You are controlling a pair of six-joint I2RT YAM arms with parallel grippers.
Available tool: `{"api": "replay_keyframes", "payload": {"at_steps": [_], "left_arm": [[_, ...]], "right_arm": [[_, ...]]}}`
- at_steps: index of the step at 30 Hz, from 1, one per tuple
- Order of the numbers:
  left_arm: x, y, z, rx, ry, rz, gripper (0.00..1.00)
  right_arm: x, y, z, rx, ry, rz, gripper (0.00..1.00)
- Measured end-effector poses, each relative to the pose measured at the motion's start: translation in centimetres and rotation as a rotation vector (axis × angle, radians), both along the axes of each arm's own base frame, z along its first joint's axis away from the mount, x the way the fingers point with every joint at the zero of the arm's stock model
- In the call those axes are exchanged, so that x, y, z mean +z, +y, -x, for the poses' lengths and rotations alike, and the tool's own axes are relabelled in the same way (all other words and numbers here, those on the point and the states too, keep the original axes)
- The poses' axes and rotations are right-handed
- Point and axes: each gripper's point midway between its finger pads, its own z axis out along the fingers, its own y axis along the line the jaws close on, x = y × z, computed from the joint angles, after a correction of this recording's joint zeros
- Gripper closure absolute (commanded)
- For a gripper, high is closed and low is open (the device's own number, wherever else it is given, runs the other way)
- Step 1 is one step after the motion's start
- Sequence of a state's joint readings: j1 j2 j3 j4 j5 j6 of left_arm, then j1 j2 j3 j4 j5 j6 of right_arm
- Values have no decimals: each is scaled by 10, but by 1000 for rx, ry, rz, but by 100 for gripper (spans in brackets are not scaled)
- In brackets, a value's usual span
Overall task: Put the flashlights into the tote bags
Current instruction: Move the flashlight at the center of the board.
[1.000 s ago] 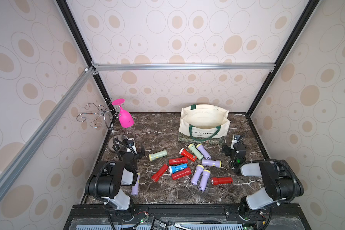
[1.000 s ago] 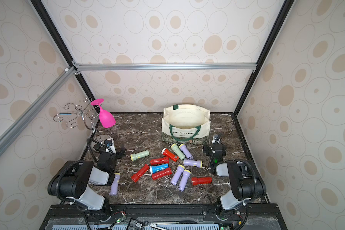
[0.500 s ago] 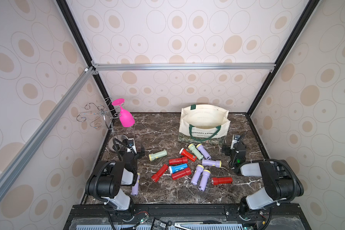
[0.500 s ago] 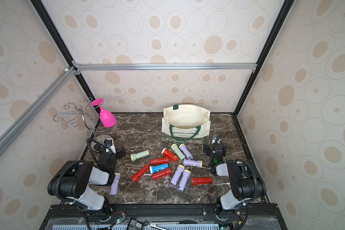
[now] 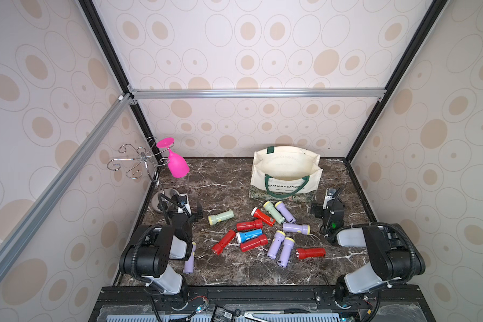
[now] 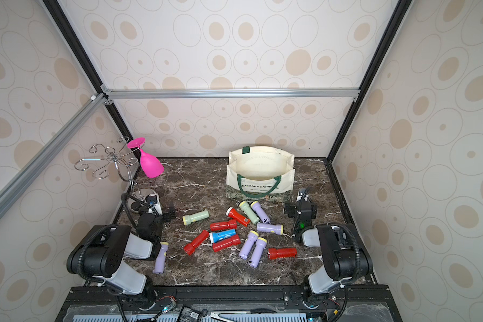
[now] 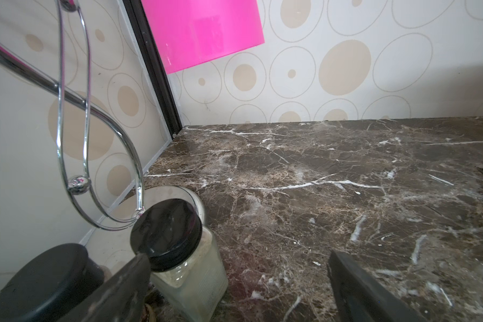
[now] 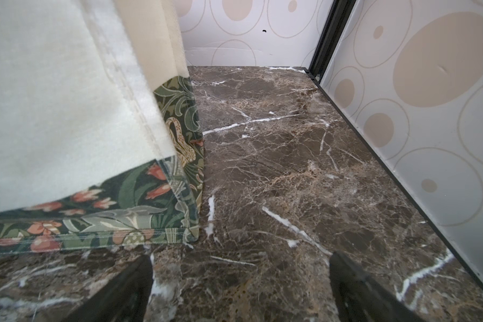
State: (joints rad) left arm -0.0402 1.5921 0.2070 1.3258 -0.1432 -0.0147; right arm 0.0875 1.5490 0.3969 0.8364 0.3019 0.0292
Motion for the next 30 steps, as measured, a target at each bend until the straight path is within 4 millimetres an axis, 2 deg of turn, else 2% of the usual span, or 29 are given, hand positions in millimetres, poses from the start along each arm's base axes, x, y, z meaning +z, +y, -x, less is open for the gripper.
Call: {"api": "replay_keyframes", "payload": {"at_steps": [6,11,14,16,21,24,27,30], "left_arm": [[4,-1,0,-5,0,0,0],[35,-2,-8,-9,-35,6,0],[54,-3,-7,-14,-50,26,0],[64,-6,-6,-29,-47,48,0],[70,-18,-4,-56,48,156,0],[73,-31,-3,-68,125,227,0],[70,-47,8,-92,202,300,0],[60,-62,25,-114,287,367,0]], "right_arm": [[1,-1,1,-7,0,1,0],[17,-1,5,0,-13,-1,0],[40,1,8,12,-23,-11,0],[64,2,8,8,-39,-25,0],[116,-10,26,-92,-65,-115,0],[140,-10,36,-117,-16,-174,0],[154,-5,50,-123,41,-237,0],[158,1,69,-116,114,-294,0]]}}
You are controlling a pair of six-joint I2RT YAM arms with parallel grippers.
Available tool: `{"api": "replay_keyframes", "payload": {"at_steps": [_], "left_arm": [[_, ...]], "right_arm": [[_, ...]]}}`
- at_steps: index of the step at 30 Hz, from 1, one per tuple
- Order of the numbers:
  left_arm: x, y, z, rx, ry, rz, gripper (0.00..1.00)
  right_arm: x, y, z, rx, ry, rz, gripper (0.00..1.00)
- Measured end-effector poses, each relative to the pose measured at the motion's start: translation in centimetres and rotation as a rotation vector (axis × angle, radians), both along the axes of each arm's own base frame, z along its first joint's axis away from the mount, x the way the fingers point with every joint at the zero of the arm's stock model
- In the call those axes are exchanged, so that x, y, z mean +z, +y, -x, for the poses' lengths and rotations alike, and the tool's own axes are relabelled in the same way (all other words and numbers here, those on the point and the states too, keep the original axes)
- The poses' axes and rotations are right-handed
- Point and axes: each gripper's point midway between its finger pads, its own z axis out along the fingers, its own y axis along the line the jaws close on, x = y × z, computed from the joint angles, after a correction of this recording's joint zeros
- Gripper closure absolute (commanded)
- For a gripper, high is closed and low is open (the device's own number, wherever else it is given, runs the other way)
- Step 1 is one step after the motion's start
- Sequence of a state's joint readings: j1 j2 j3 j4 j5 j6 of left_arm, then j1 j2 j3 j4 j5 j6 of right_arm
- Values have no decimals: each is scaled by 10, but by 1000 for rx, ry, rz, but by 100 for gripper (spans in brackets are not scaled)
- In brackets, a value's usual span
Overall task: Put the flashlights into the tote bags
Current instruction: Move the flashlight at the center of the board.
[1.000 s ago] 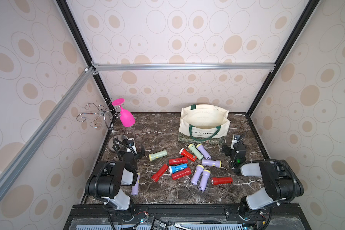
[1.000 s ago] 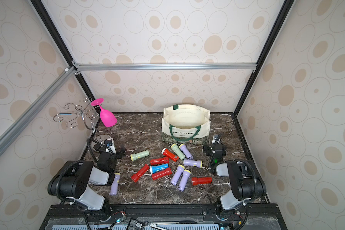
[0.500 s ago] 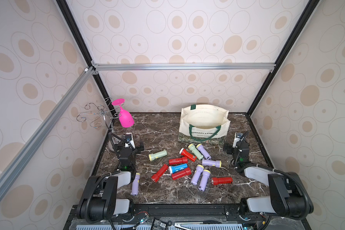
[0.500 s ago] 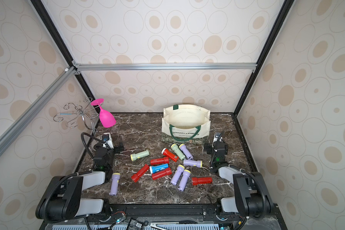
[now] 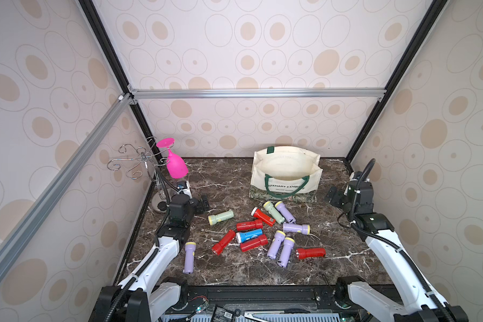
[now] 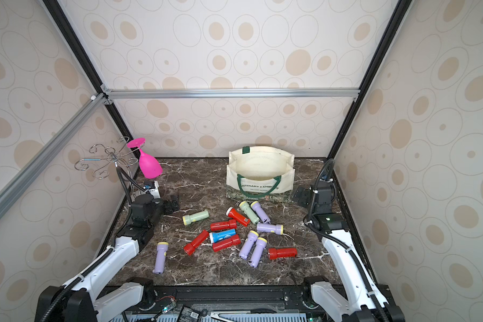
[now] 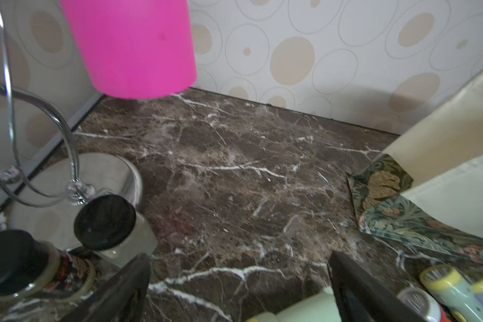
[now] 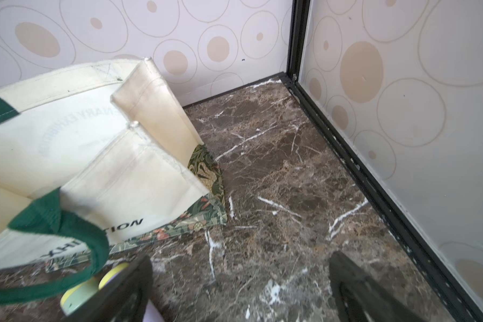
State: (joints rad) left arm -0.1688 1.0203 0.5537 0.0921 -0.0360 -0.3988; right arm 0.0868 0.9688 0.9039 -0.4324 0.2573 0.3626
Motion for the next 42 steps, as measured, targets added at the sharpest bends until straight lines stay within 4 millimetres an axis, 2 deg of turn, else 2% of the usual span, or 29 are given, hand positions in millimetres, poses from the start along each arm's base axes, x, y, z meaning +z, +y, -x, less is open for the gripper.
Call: {"api": "replay_keyframes", "payload": {"at_steps": [5,8,11,16,22,25,31,37,42], "left_arm": [[-28,-13,35,-27,176,66,0],[-41,-22,56,-38,270,78,0],[-47,-30,67,-46,348,100,0],[-65,-30,88,-11,467,134,0],[-80,-25,116,38,578,137,0],[-86,-20,123,76,615,127,0],[-99,-8,128,168,669,98,0],[-110,4,133,254,706,67,0],[-116,10,136,308,718,53,0]], "right_arm": [[3,22,27,53,114,-76,0],[-5,51,45,152,195,-79,0],[-16,84,63,276,284,-47,0],[-29,124,87,434,382,22,0],[-29,167,107,609,422,61,0],[-31,178,115,673,444,53,0],[-29,187,125,753,454,33,0],[0,197,119,820,370,30,0],[12,206,110,856,330,55,0]]}}
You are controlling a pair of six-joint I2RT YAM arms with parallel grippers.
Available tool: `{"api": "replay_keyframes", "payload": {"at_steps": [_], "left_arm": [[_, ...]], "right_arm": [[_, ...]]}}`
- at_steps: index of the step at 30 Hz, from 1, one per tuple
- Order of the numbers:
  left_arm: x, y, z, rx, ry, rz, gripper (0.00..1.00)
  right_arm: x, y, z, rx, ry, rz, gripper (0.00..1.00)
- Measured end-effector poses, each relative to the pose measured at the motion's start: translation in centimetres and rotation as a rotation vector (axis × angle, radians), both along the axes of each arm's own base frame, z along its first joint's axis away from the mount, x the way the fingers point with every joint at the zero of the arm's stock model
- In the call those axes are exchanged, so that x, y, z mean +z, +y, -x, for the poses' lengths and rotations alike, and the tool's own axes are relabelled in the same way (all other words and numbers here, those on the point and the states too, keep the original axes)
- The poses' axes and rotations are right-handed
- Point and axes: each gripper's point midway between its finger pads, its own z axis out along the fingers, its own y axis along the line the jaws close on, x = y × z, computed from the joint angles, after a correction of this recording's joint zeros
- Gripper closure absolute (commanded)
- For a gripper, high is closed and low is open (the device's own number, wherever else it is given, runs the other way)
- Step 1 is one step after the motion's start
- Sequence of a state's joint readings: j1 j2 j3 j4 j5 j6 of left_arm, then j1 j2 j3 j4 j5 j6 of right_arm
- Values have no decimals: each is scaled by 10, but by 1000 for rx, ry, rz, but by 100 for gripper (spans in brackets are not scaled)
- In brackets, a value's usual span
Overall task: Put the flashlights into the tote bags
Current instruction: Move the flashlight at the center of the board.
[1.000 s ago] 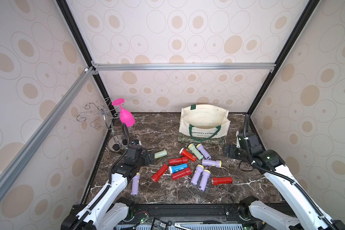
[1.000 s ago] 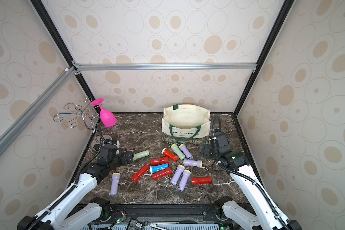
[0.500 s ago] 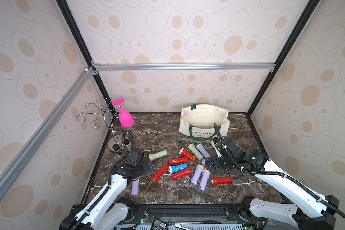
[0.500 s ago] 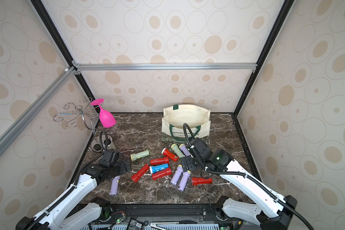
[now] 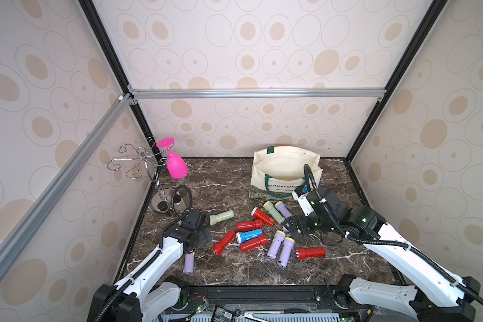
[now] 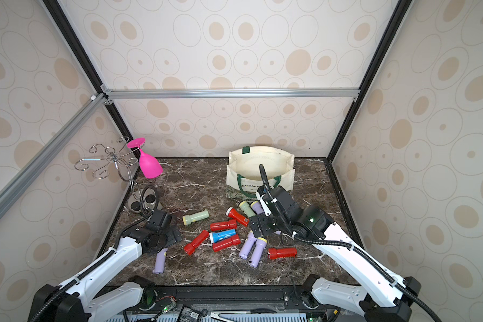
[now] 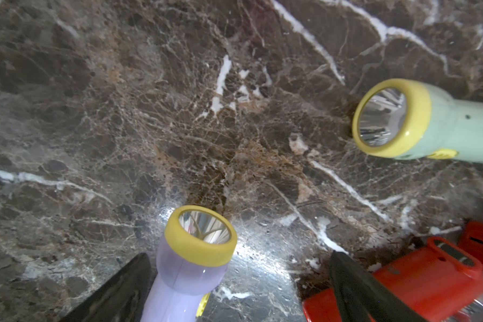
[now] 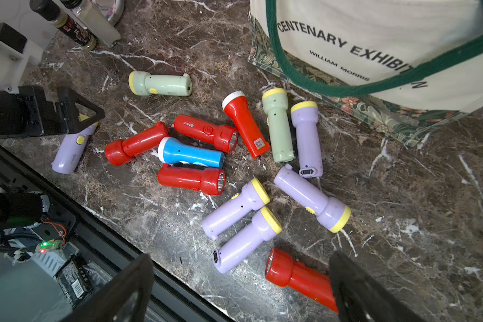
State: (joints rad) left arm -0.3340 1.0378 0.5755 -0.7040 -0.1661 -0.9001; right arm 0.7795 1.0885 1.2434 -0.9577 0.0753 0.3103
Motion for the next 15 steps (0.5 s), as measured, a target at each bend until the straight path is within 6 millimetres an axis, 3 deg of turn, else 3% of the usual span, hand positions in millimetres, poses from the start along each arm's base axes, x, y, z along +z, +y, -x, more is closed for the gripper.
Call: {"api": "replay_keyframes", "payload": {"at_steps": [9,15], "left_arm": [[-22,5,12,36,46,-22,0],[-27,2,14,36,42,-17,3]], "right_arm": [[23,11,-8,55,-53,-10,0],[30,12,-8,89,-67,4,0]]}}
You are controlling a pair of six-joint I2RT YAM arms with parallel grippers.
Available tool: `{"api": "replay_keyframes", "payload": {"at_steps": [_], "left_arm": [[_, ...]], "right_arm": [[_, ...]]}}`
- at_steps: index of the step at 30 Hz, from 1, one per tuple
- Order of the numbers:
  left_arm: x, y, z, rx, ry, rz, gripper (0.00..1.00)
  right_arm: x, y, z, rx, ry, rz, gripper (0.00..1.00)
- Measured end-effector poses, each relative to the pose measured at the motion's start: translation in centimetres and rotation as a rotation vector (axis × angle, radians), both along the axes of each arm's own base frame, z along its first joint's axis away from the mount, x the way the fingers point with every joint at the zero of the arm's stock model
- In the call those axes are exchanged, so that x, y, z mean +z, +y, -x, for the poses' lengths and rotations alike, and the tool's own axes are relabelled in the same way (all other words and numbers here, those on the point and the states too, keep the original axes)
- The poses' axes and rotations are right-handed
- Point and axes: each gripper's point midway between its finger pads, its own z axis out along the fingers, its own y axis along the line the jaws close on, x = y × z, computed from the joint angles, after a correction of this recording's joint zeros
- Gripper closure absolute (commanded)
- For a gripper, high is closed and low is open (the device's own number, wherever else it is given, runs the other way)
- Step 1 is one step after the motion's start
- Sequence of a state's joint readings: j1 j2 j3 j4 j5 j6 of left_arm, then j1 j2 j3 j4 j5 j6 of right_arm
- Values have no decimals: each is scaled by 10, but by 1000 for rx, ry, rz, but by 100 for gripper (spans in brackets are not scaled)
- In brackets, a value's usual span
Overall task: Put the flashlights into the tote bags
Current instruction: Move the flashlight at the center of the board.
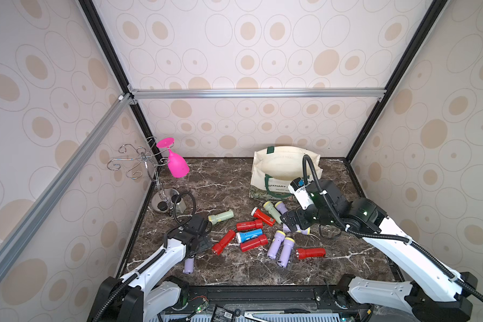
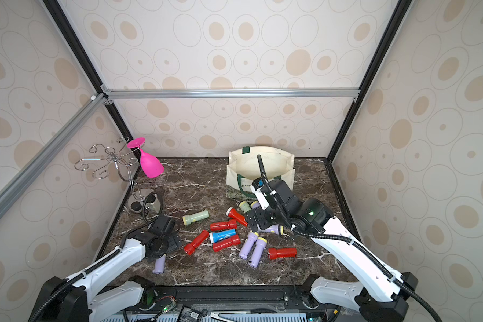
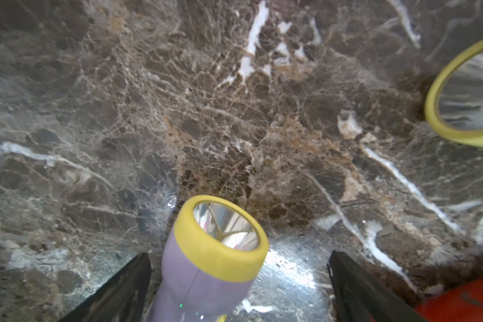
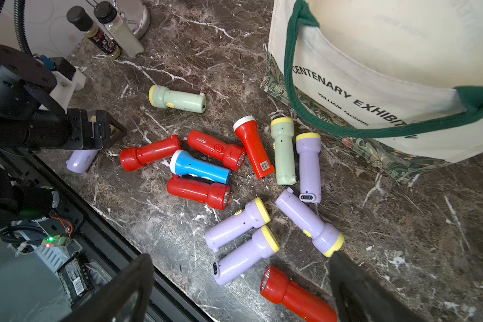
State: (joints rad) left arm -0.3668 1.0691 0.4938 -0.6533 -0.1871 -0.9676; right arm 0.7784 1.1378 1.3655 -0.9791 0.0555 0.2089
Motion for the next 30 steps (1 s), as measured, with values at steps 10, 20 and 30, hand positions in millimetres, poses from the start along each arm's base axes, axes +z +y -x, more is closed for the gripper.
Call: {"api": "replay_keyframes", "payload": {"at_steps": [10,20,30], "left_arm": [[-11,2,13,51,-35,37,23],[-14,-2,6,43,-37,42,47],[-11,-17,-17,27,-69,81,45]], "right_arm": [[8,-9,-8,-12,-30,8,2],[12,-9,-12,-19,-40,-4,4],[18,-8,-14,-16,-43,-27,12]]}}
